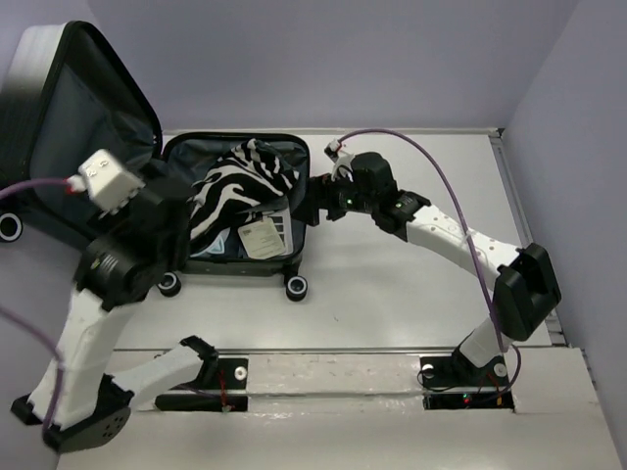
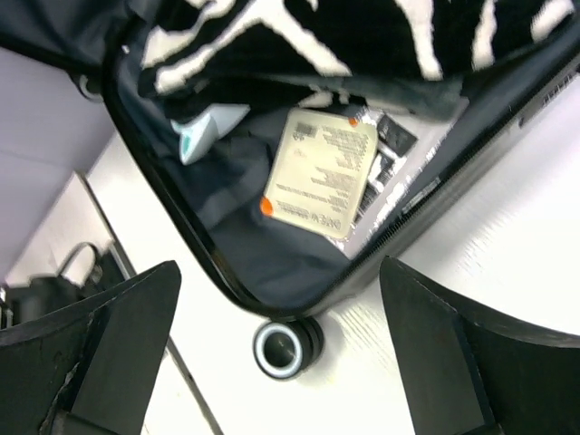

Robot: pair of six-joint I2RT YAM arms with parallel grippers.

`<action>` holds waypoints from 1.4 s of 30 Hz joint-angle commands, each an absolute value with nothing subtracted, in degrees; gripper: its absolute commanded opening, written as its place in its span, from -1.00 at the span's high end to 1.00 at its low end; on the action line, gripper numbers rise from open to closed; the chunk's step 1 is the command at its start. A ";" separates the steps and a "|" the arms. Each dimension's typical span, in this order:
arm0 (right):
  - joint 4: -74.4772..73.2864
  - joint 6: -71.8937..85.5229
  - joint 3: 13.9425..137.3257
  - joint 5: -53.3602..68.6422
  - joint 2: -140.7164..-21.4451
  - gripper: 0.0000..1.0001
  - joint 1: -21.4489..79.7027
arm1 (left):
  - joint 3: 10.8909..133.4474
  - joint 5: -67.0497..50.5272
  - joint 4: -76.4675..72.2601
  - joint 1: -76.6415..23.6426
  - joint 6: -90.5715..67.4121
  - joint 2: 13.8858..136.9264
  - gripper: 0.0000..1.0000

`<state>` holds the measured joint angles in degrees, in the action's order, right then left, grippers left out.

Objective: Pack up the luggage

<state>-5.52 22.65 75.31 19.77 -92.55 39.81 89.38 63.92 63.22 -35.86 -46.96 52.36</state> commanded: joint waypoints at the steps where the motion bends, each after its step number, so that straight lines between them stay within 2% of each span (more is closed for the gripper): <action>1: -3.69 16.97 70.15 21.97 -90.36 -0.93 38.67 | 80.01 54.35 50.49 -21.48 -35.27 59.41 -0.75; 3: -3.43 15.82 67.60 23.11 -89.65 -0.94 37.88 | 68.94 49.07 40.63 -14.10 -31.04 52.06 -0.74; 4: -3.43 15.73 67.50 23.81 -89.91 -0.94 37.01 | 66.38 44.52 38.95 -6.41 -27.89 48.29 -0.74; 8: -2.90 16.79 67.68 29.96 -90.00 -0.97 36.47 | 58.56 44.81 37.44 4.98 -23.66 42.99 -0.74; 12: -2.20 17.23 67.50 31.02 -90.96 -0.97 36.47 | 56.95 52.44 34.47 6.59 -21.36 37.88 -0.73; 22: 1.05 17.31 64.95 33.05 -93.16 -0.98 36.47 | 64.86 63.80 24.26 11.42 -20.22 52.28 -0.71; 28: 2.46 17.32 63.63 33.05 -94.83 -0.98 36.47 | 67.41 63.72 16.44 12.83 -16.35 57.56 -0.69; 29: 2.46 17.23 63.72 32.96 -95.09 -0.98 36.47 | 67.50 63.98 15.65 12.83 -15.56 57.83 -0.64; 30: 2.55 17.31 63.81 32.70 -95.36 -0.98 36.47 | 67.50 64.16 15.64 12.83 -15.56 57.92 -0.47; 35: 3.34 19.33 63.72 29.10 -96.85 -0.97 36.47 | 65.39 63.99 12.31 12.83 -13.63 57.66 -0.04; 36: 4.12 19.86 63.55 26.83 -97.20 -0.97 36.47 | 64.69 63.90 11.00 12.83 -12.84 57.83 0.17; 39: 4.66 21.62 64.16 26.19 -99.31 -0.98 36.47 | 64.07 61.80 9.94 12.83 -12.83 57.48 0.63; 42: 4.83 22.85 66.26 27.16 -101.94 -0.98 36.47 | 63.28 60.38 9.32 12.83 -12.83 56.78 0.88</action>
